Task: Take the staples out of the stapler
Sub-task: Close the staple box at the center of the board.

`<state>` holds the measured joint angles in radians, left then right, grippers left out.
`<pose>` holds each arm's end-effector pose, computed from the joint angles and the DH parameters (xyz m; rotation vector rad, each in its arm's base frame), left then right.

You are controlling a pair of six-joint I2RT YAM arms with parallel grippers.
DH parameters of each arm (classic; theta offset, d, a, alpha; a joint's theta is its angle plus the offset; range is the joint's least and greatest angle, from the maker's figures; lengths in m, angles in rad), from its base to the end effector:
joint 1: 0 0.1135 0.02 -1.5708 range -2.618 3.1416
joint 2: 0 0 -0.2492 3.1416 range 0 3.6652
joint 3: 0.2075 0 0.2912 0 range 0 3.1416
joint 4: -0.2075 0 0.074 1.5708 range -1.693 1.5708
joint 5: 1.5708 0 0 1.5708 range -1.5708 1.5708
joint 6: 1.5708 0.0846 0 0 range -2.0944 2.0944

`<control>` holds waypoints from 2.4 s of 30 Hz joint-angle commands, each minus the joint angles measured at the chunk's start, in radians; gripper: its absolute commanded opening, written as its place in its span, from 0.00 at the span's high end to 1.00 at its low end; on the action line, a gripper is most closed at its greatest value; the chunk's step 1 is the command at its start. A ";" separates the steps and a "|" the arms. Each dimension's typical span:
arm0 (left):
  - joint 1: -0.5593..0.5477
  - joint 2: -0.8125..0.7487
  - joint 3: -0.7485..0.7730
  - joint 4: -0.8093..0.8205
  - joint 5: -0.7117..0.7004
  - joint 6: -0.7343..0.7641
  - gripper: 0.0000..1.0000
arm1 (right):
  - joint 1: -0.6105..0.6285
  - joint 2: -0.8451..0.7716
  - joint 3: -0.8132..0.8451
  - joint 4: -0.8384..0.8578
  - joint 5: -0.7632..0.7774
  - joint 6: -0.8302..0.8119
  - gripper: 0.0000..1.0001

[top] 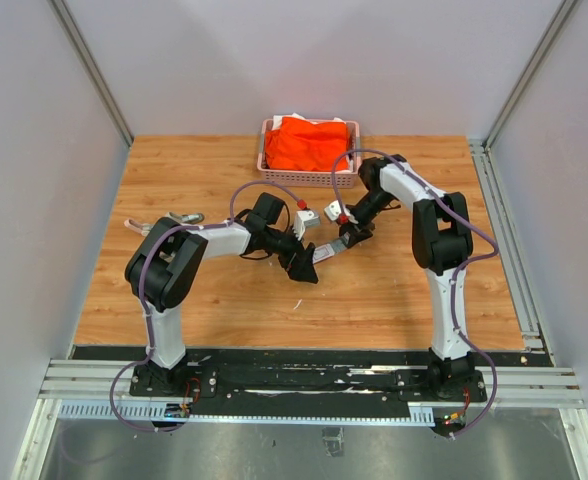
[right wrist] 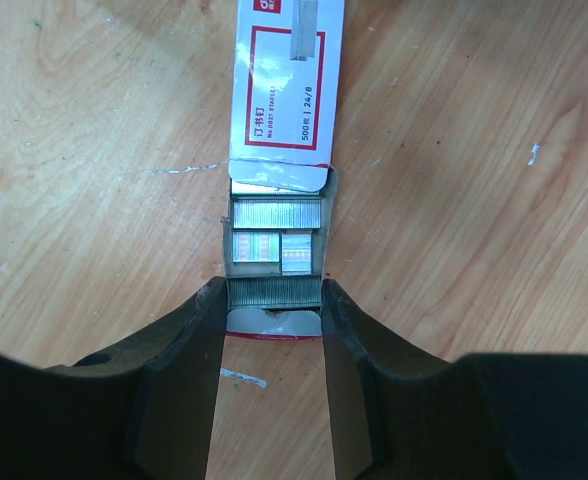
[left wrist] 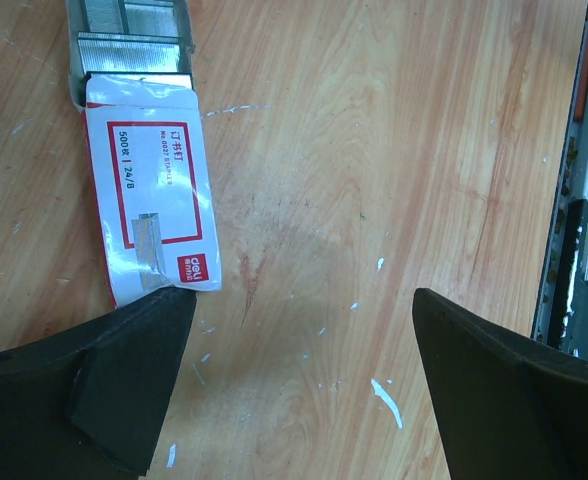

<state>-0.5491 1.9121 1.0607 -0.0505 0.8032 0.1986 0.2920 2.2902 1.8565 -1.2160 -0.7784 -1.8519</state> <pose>0.3253 -0.2704 0.0694 1.2002 2.0944 -1.1433 0.4209 0.1886 0.1018 -2.2015 1.2460 0.8077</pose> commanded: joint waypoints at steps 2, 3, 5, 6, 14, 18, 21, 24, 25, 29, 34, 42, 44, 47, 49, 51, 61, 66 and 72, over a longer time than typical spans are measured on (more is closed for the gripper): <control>-0.002 0.066 -0.007 -0.066 -0.113 0.022 0.02 | 0.001 0.018 0.023 -0.108 -0.067 -0.081 0.59; -0.003 0.068 -0.006 -0.067 -0.112 0.021 0.02 | 0.002 0.020 0.022 -0.117 -0.059 -0.097 0.59; -0.003 0.068 -0.005 -0.068 -0.113 0.021 0.02 | 0.003 0.023 0.018 -0.127 -0.057 -0.113 0.60; -0.003 0.068 -0.005 -0.068 -0.114 0.022 0.02 | 0.004 0.024 0.015 -0.129 -0.059 -0.119 0.60; -0.004 0.082 0.004 -0.080 -0.104 0.018 0.02 | 0.004 0.030 0.039 -0.095 -0.146 -0.016 0.61; -0.003 0.082 0.004 -0.085 -0.093 0.020 0.02 | 0.015 0.017 0.016 -0.029 -0.135 0.071 0.61; -0.003 0.084 0.005 -0.085 -0.085 0.017 0.02 | 0.018 0.007 -0.001 0.018 -0.128 0.124 0.61; -0.003 0.086 0.005 -0.084 -0.080 0.016 0.02 | 0.022 0.004 -0.012 0.026 -0.123 0.134 0.61; -0.003 0.087 0.003 -0.084 -0.080 0.014 0.02 | 0.023 0.001 -0.019 0.037 -0.119 0.142 0.61; -0.003 0.089 0.004 -0.086 -0.078 0.014 0.02 | 0.024 -0.002 -0.020 0.064 -0.107 0.176 0.61; -0.003 0.090 0.004 -0.086 -0.082 0.016 0.02 | 0.026 -0.001 -0.023 0.065 -0.103 0.177 0.60; -0.003 0.100 0.010 -0.094 -0.083 0.024 0.02 | 0.013 -0.047 -0.058 0.141 -0.067 0.230 0.30; -0.004 0.099 0.010 -0.093 -0.081 0.024 0.02 | 0.004 -0.069 -0.070 0.142 -0.076 0.223 0.29; -0.003 0.101 0.012 -0.094 -0.080 0.023 0.02 | -0.004 -0.078 -0.076 0.145 -0.071 0.219 0.28; -0.003 0.103 0.015 -0.094 -0.080 0.022 0.02 | -0.004 -0.075 -0.083 0.147 -0.072 0.220 0.27; -0.003 0.102 0.015 -0.091 -0.075 0.022 0.02 | -0.003 -0.072 -0.098 0.158 -0.088 0.228 0.27; -0.003 0.087 -0.005 -0.056 -0.047 0.012 0.02 | 0.023 -0.082 -0.167 0.229 -0.079 0.231 0.27; -0.003 0.091 -0.011 -0.045 -0.036 0.008 0.02 | 0.034 -0.072 -0.163 0.241 -0.068 0.241 0.33; -0.003 0.091 -0.016 -0.045 -0.032 0.014 0.02 | 0.043 -0.062 -0.161 0.240 -0.064 0.237 0.39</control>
<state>-0.5491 1.9434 1.0878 -0.0254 0.8284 0.2043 0.3107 2.2364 1.7050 -0.9886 -0.8497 -1.6108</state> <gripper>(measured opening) 0.981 0.623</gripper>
